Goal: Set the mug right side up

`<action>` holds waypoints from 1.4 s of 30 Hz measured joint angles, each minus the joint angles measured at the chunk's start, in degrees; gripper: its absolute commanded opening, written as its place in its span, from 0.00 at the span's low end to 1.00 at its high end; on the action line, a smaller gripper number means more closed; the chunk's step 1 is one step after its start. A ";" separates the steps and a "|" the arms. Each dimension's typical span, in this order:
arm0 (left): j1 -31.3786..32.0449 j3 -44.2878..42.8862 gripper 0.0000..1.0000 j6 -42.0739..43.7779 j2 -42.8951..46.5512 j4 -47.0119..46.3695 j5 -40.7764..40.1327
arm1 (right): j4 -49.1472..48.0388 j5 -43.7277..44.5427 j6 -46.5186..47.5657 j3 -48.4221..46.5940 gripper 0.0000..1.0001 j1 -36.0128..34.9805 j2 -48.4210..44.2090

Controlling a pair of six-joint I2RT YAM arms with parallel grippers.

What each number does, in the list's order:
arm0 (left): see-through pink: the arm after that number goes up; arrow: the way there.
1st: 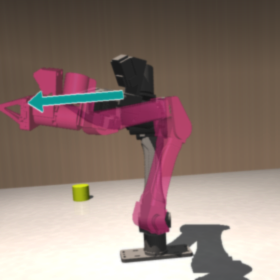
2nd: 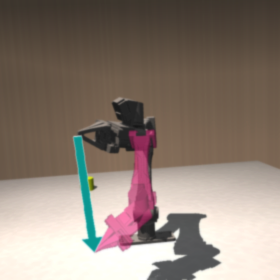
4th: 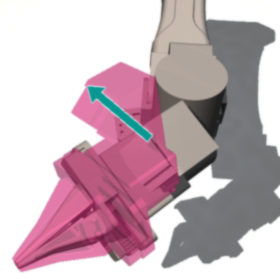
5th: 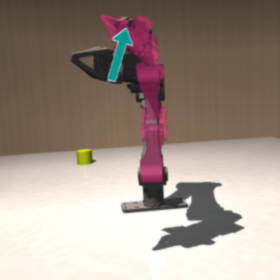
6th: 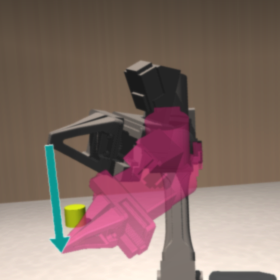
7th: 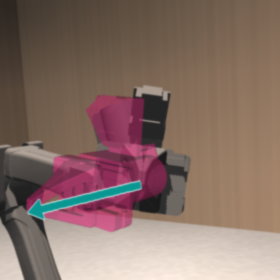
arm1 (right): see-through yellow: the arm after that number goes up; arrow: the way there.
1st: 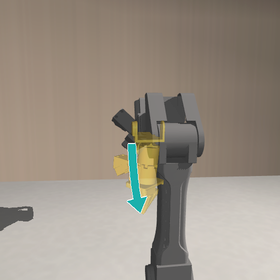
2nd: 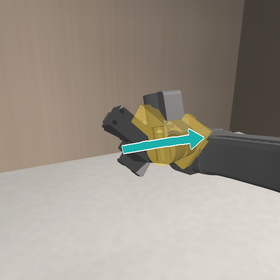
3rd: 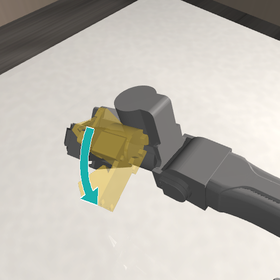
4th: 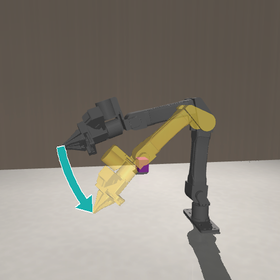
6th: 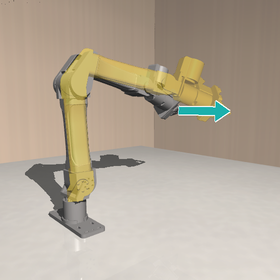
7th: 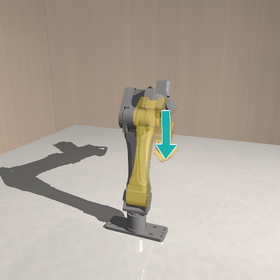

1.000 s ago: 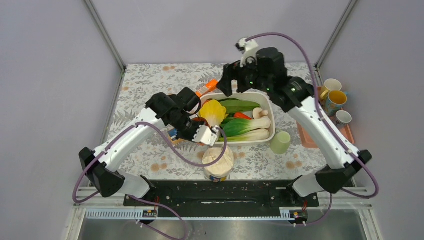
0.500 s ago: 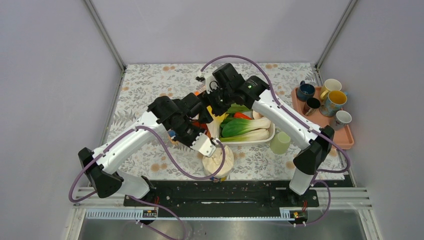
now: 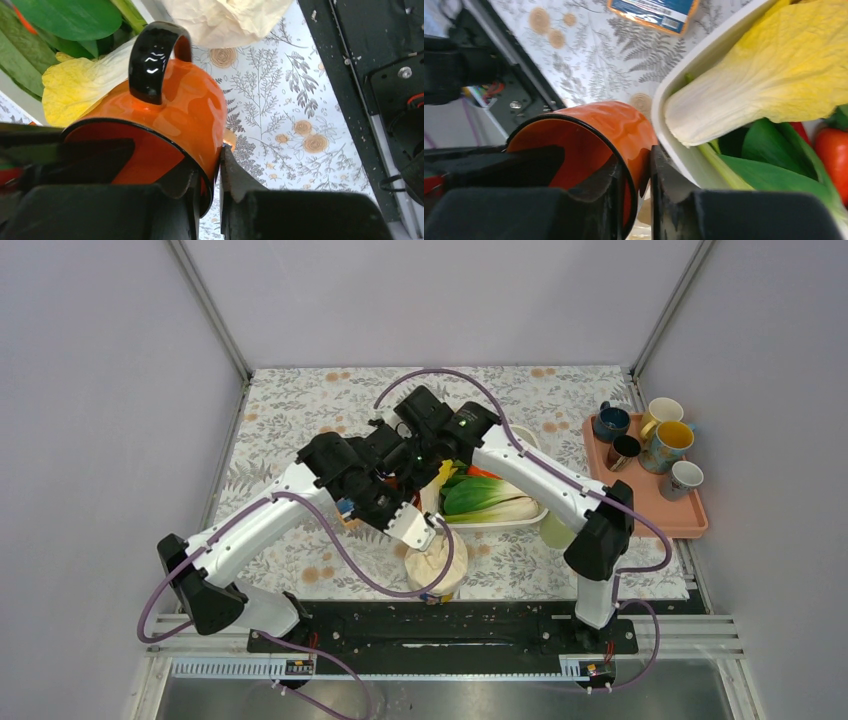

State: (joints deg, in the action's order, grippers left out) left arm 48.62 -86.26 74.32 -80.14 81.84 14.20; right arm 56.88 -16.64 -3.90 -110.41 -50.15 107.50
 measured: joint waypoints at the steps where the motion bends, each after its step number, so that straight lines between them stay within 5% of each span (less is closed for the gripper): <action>1: -0.02 -0.02 0.05 -0.46 0.02 -0.90 -0.33 | 0.09 1.77 0.92 0.00 0.00 -0.46 0.04; 4: 0.07 0.20 0.40 -2.01 0.02 -2.89 -1.20 | -0.31 6.78 4.22 1.36 0.00 -1.60 0.09; 7: 0.24 1.01 0.61 -4.50 0.42 -5.97 -3.67 | -3.04 9.62 2.93 5.53 0.00 -1.07 -1.55; 12: -1.27 0.70 0.74 -11.26 3.63 -12.87 -5.68 | -8.46 14.56 -2.08 17.57 0.00 6.93 -7.63; 21: -6.60 -2.08 0.83 -24.96 7.80 -19.41 -2.32 | -18.47 21.40 -8.35 36.89 0.00 29.90 -30.58; 26: -10.23 5.25 0.87 -31.56 12.07 -26.77 -0.66 | -24.50 26.29 -11.15 48.48 0.00 48.92 -42.21; 32: -15.06 15.89 0.87 -36.59 13.22 -32.79 0.39 | -28.85 29.03 -14.21 58.07 0.00 63.30 -44.61; 42: -15.58 18.18 0.87 -37.38 13.49 -35.50 0.28 | -36.89 29.40 -17.40 65.53 0.00 76.08 -38.69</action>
State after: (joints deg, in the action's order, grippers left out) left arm 33.04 -68.07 36.95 -66.65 46.35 14.48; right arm 19.99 12.75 -21.30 -44.88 25.93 68.82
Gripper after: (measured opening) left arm 0.875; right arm 0.144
